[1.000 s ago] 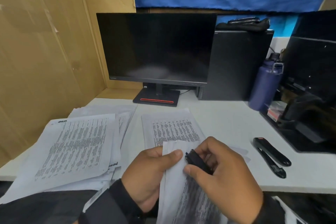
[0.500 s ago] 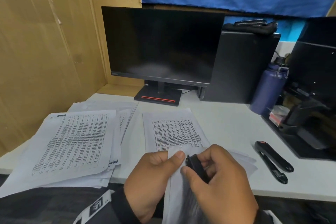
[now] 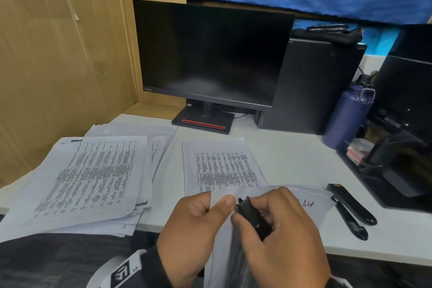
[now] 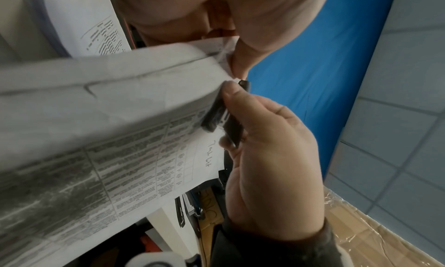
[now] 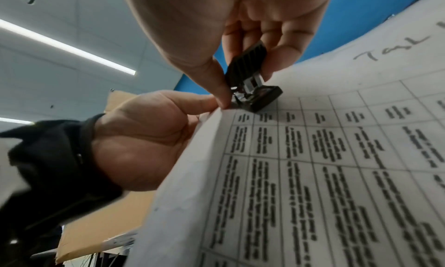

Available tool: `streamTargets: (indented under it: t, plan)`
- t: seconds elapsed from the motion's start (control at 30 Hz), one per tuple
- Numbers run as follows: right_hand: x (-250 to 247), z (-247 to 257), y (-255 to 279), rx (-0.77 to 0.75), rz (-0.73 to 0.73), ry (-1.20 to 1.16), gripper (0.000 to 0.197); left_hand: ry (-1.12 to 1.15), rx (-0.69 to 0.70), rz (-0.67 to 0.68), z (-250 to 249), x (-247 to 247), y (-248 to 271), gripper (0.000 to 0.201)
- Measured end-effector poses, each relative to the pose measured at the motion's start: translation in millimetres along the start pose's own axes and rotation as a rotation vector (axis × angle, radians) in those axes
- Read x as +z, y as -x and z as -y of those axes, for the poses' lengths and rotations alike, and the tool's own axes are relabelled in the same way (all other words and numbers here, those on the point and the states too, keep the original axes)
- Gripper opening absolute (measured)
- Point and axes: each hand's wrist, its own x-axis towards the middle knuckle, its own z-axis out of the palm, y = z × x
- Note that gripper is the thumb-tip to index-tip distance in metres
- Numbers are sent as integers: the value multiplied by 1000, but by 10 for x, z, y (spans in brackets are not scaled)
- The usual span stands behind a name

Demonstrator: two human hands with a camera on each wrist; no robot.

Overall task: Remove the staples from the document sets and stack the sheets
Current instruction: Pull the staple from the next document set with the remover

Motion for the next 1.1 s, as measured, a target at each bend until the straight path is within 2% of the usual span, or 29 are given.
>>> streamTargets:
  t: [0.17,0.3,0.43,0.53,0.63,0.83,0.97,1.03,1.1]
  plan:
    - [66,-69,-62,213,61,-367,32,56,-19,-12,33,-15,-8,24]
    - [127,-58,5,122,-45,-233,46,48,-49,-12,24,4,2,23]
    - [142,-84,-14,172,-85,-245,50,20,-52,11,-31,17,21,28]
    - [109,-84,-54,204,-47,-299,49,-10,-32,46,-115,-20,5,35]
    - [77,-45,-64,212,22,-318,48,-18,-9,73,-178,-99,-49,56]
    - [79,-32,-47,248,29,-323,47,-38,15,108,-207,-118,-56,73]
    - [26,-59,-120,304,127,-389,33,-26,-2,102,-151,-100,-59,82]
    - [-10,-54,-155,307,185,-413,30,20,-63,73,-142,-85,-45,78]
    - [-11,-49,-151,295,197,-401,31,53,-116,37,-135,-76,-34,57]
